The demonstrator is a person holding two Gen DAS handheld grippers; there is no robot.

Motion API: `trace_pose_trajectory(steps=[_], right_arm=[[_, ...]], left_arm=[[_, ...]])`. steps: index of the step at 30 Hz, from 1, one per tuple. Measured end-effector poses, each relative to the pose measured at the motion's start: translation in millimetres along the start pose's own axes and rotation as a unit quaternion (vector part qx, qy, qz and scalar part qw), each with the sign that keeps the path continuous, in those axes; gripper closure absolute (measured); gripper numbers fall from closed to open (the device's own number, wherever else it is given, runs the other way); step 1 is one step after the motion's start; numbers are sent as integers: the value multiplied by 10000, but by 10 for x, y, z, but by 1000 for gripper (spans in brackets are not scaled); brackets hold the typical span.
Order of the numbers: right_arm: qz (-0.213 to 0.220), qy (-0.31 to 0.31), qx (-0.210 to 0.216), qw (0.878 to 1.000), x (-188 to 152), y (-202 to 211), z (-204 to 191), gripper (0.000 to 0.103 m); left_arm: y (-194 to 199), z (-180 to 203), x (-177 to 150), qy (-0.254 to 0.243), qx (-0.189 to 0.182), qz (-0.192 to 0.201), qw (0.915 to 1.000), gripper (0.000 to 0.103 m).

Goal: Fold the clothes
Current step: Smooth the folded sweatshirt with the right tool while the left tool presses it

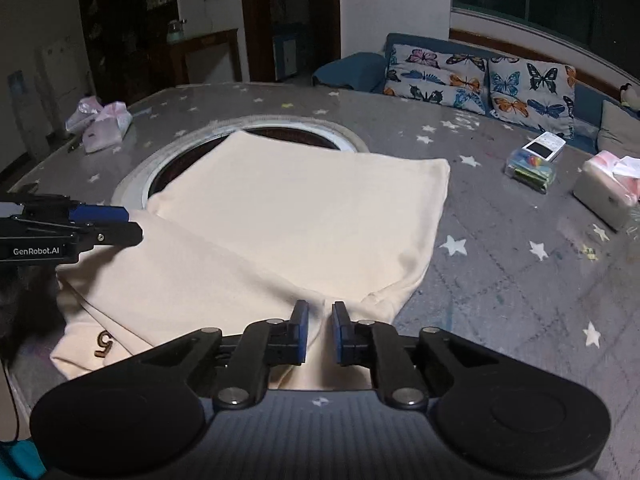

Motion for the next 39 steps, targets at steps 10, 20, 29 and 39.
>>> trace_pose_trajectory(steps=[10, 20, 29, 39], right_arm=[[-58, 725, 558, 9958, -112, 205, -224, 89], [-207, 814, 470, 9954, -316, 284, -188, 89], [-61, 1026, 395, 9939, -284, 483, -134, 78], [-85, 1852, 377, 9819, -429, 673, -246, 55]], left_arm=[[155, 305, -135, -543, -478, -92, 9973, 62], [267, 228, -398, -778, -215, -337, 9962, 60], [620, 427, -537, -1816, -479, -459, 9811, 53], [465, 763, -748, -2917, -642, -336, 9538, 53]])
Point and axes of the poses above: each gripper's, at about its wrist camera, not at the fingertips, and y roughly against the way its jaws point, z to its right, x to its top, the point moved 2 cm from there along -y, roughly the way its jaws point, and after that the axes turned 11 degrees about -x, right-handed, at the moved point
